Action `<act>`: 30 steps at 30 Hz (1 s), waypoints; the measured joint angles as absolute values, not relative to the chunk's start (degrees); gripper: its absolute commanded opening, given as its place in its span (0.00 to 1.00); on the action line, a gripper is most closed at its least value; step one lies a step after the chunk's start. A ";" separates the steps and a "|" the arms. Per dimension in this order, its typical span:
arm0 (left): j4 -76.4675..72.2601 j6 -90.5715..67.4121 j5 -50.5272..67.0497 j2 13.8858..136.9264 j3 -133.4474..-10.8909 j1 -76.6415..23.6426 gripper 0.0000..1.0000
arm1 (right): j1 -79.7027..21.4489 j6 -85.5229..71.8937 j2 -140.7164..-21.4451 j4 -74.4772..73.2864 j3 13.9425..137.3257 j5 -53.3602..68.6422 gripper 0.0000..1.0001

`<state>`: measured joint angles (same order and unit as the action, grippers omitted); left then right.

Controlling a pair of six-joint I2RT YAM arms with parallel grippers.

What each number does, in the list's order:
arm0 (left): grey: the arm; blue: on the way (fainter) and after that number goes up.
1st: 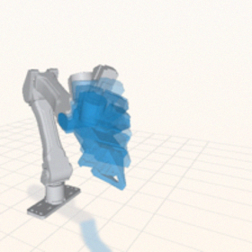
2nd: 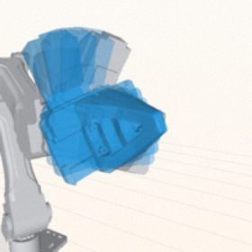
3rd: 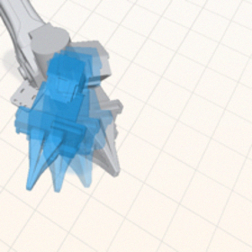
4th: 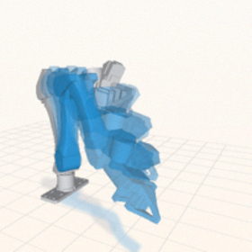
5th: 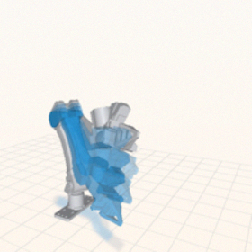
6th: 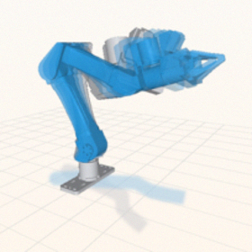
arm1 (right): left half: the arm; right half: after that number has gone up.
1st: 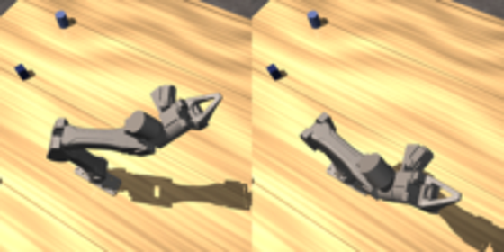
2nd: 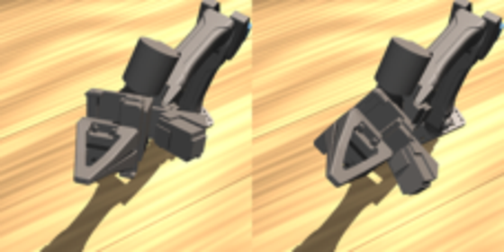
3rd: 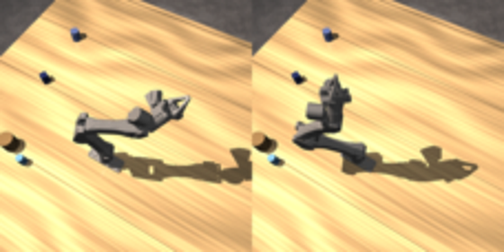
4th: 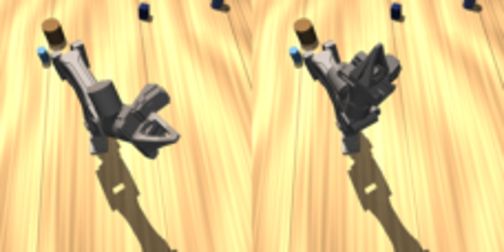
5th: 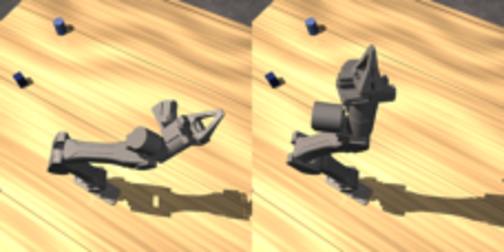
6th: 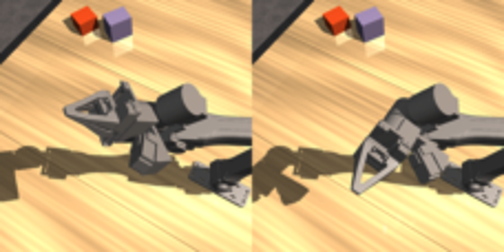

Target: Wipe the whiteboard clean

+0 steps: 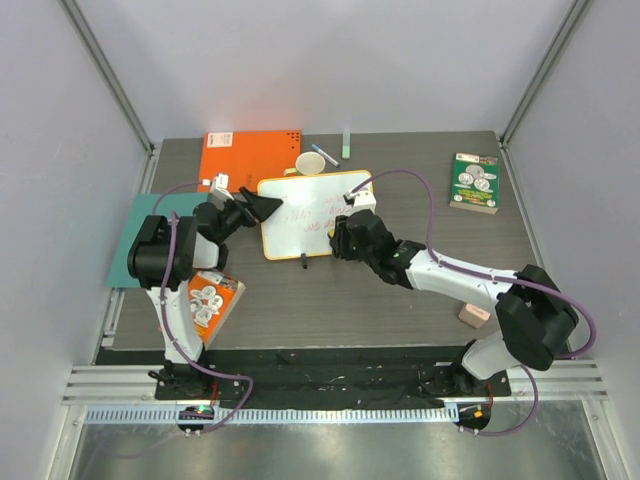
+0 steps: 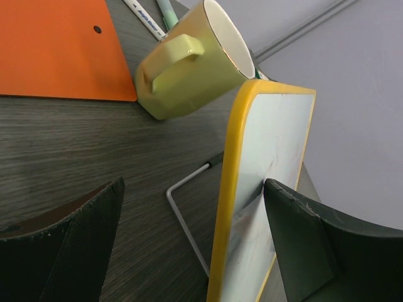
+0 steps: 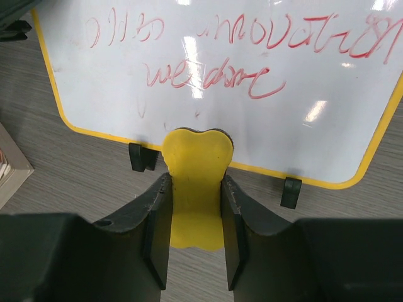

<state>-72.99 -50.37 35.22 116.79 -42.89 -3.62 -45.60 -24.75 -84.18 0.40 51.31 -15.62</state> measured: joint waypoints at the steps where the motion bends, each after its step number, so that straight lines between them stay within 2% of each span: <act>1: -73.03 -50.65 35.29 116.88 -42.89 -3.62 0.90 | -45.56 -24.71 -84.29 0.40 51.46 -15.70 0.01; 14: -73.93 -50.50 35.62 116.88 -42.96 -3.62 0.86 | -45.52 -24.73 -84.93 0.23 52.29 -15.75 0.01; 23: -73.80 -49.25 35.42 116.86 -44.16 -3.62 0.75 | -45.52 -23.97 -84.93 -0.10 52.64 -15.79 0.01; 30: -72.34 -48.47 35.03 116.84 -44.86 -3.62 0.56 | -45.30 -22.90 -85.54 0.08 53.23 -16.86 0.01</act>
<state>-72.34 -48.47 35.03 116.84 -44.86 -3.62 -45.30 -22.90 -85.54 0.08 53.23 -16.86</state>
